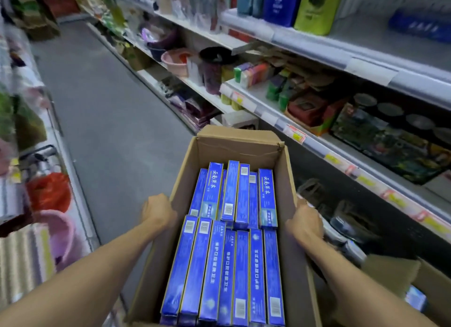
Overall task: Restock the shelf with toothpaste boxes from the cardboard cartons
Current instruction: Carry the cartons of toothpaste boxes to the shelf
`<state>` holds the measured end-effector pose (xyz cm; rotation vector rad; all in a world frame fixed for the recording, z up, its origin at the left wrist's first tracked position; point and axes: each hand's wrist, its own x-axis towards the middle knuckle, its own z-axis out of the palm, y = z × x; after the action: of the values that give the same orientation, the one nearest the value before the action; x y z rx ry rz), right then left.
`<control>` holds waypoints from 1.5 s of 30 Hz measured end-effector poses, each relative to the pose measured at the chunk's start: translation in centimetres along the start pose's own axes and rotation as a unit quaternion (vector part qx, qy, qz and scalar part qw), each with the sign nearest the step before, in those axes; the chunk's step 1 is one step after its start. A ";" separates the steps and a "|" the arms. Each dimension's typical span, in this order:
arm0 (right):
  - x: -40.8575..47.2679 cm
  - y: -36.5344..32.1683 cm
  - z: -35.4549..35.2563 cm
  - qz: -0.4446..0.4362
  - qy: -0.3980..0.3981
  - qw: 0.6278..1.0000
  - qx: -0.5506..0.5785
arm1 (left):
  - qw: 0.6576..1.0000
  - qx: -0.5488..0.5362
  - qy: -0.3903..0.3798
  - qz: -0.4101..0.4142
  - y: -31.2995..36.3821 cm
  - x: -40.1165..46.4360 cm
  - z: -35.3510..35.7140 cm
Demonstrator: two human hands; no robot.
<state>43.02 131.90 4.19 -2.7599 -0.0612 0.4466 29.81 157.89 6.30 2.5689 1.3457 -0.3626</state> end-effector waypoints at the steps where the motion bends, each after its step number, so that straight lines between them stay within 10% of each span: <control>1: 0.7 -0.4 0.4 0.007 -0.001 1.000 -0.002 | 1.000 0.005 -0.004 0.010 0.5 1.5 -0.1; 45: 17.9 -11.9 13.9 0.395 0.115 0.901 0.135 | 0.904 0.090 -0.069 0.412 20.2 40.0 5.9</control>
<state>55.77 149.35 -9.50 -2.4242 1.1191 0.2789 67.88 175.77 -10.36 2.8925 0.1026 -0.4953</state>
